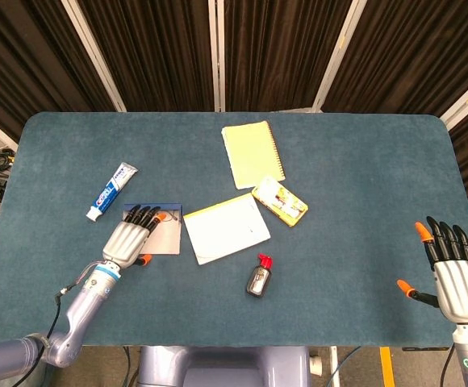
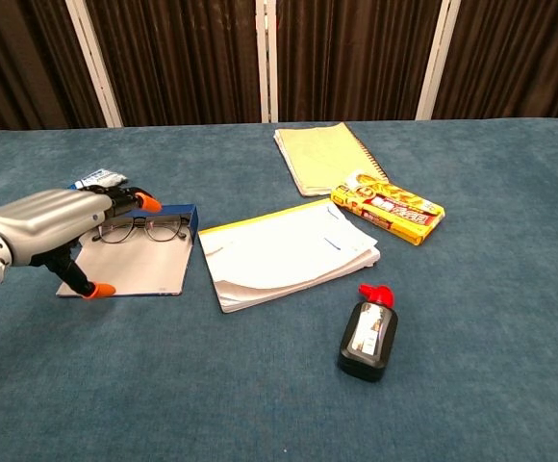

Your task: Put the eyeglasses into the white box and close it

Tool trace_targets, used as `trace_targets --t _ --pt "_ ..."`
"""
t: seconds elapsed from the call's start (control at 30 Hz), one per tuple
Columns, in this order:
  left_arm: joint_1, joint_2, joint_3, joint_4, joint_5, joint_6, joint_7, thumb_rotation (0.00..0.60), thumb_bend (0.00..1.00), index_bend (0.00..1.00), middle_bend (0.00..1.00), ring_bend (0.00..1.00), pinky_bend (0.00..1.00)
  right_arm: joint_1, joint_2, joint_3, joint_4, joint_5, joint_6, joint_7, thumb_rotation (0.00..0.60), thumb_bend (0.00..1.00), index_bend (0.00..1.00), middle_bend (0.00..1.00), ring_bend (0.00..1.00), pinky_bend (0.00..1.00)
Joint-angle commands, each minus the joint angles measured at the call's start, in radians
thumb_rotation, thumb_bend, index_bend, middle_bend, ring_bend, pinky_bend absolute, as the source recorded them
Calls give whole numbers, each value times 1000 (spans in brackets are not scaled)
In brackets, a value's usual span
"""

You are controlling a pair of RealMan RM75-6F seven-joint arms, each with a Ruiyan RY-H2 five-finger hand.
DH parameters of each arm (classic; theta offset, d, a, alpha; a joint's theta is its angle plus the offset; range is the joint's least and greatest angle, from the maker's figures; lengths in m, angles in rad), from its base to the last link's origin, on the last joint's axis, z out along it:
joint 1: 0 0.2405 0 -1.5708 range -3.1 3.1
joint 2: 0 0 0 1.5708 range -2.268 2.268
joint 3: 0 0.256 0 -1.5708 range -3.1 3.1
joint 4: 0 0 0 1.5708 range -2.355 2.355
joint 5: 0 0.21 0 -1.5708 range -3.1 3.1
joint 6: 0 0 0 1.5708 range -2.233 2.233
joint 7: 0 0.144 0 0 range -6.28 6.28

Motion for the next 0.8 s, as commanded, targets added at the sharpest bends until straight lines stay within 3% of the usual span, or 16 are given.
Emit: trace_targets --t 0.03,0.8 --pt "8 -15 2 20 8 -4 -17 600 241 103 0 0 0 0 0 0 0 0 0 0 600 0 0 0 0 0" --pt "23 -75 -22 128 51 -18 -57 600 241 103 0 0 0 1 -2 1 5 3 -3 -2 600 0 0 0 0 0"
